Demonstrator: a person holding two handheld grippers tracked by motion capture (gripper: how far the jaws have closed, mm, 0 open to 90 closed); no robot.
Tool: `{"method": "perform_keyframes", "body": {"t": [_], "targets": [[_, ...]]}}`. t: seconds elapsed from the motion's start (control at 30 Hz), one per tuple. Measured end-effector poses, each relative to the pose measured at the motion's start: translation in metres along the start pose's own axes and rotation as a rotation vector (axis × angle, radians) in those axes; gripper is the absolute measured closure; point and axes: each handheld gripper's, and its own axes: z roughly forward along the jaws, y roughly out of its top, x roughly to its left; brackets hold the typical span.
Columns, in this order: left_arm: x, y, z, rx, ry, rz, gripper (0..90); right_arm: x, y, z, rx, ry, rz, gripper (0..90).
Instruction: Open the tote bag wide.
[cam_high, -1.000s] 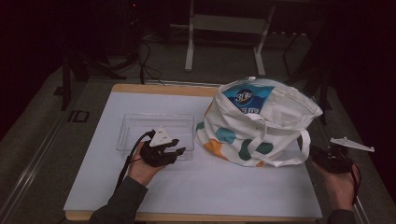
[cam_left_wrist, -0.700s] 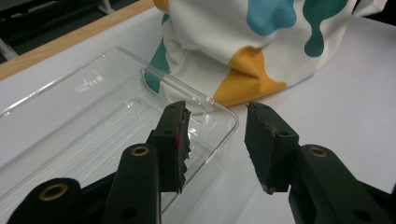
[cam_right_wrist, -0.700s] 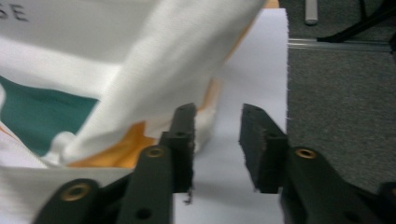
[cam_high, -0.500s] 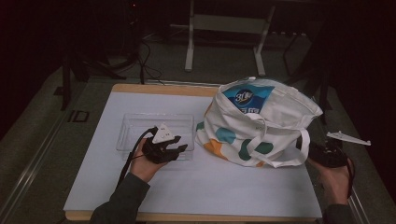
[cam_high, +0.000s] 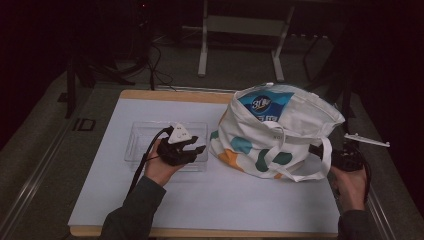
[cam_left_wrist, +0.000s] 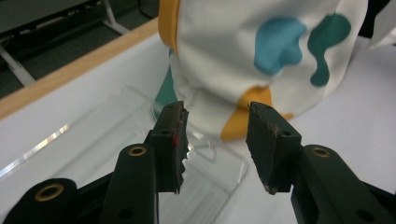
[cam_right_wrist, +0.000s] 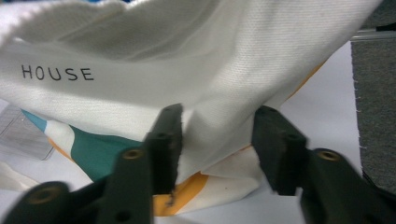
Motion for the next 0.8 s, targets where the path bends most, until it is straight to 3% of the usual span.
{"method": "perform_keyframes", "body": {"t": [0.1,0.3,0.4,0.5,0.67,0.8], "targets": [[0.001,0.011,0.001,-0.009,0.006,0.014,56.5,0.001,0.0,0.0,0.01,-0.008,-0.035,69.0],[0.011,0.037,0.009,-0.014,0.025,0.048,57.1,0.004,-0.002,0.003,0.003,-0.006,-0.045,87.5],[0.015,0.05,0.018,0.006,0.039,0.067,63.3,0.007,-0.002,0.004,0.001,-0.016,-0.065,88.6],[0.019,0.061,0.026,0.0,0.018,0.063,73.3,0.008,-0.002,0.003,0.0,-0.018,-0.066,88.6],[0.017,0.076,0.039,0.014,0.02,0.09,65.8,0.009,-0.001,0.002,0.001,-0.02,-0.068,88.7],[0.019,0.082,0.051,0.018,-0.031,0.08,62.1,0.009,-0.001,0.002,0.0,-0.02,-0.073,88.8]]}}
